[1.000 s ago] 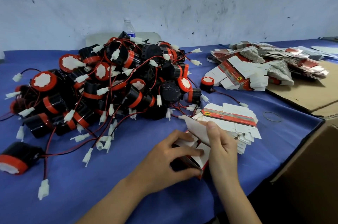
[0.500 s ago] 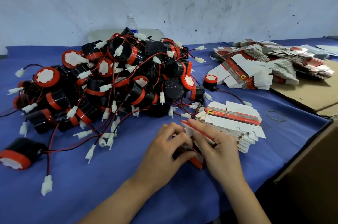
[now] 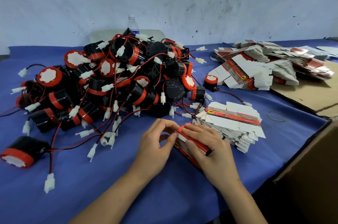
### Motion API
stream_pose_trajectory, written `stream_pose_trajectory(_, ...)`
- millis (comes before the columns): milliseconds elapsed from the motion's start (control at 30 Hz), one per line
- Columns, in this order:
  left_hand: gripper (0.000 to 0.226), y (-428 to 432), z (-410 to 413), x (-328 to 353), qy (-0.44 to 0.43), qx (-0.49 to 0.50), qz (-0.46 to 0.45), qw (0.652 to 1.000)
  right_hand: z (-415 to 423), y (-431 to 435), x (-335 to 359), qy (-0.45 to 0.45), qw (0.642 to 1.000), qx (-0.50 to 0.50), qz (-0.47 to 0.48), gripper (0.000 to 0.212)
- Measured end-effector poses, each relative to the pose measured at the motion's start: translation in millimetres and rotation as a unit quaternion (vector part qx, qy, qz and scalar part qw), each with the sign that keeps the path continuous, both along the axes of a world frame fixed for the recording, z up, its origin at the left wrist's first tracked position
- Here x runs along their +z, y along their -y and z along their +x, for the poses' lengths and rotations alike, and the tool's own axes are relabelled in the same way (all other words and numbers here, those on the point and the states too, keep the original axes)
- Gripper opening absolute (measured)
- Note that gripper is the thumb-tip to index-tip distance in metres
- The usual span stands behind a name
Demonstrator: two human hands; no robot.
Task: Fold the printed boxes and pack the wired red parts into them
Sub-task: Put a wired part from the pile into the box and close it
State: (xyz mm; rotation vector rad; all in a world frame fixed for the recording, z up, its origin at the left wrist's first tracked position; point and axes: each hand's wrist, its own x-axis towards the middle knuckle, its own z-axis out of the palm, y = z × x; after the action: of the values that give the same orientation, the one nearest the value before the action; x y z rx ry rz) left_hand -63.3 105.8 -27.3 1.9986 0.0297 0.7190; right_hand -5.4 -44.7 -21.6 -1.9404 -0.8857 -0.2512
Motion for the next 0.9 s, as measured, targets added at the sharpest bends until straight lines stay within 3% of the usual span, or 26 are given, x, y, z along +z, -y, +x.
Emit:
stream_pose_trajectory(400, 0.027, -0.7, 4.7, 3.6, -0.03, -0.006, -0.066, 0.997, -4.1, -5.4, -8.0, 0.146, 0.987, -0.071, 0.0, 0.025)
stream_pose_trajectory(533, 0.024, -2.5, 3.6, 2.9, -0.004, -0.02, 0.001, 1.0, -2.1, -4.0, -8.5, 0.125, 0.99, -0.058, 0.013, 0.025)
stream_pose_trajectory(700, 0.014, -6.6, 4.6, 2.9, -0.005, -0.043, 0.016, 0.999, 1.9, 1.7, -8.7, 0.065, 0.998, -0.012, -0.012, 0.025)
stream_pose_trajectory(900, 0.013, -8.1, 1.8, 1.6, -0.014, -0.062, 0.009, 0.998, 2.5, 12.3, -3.2, 0.054, 0.992, 0.032, -0.113, 0.034)
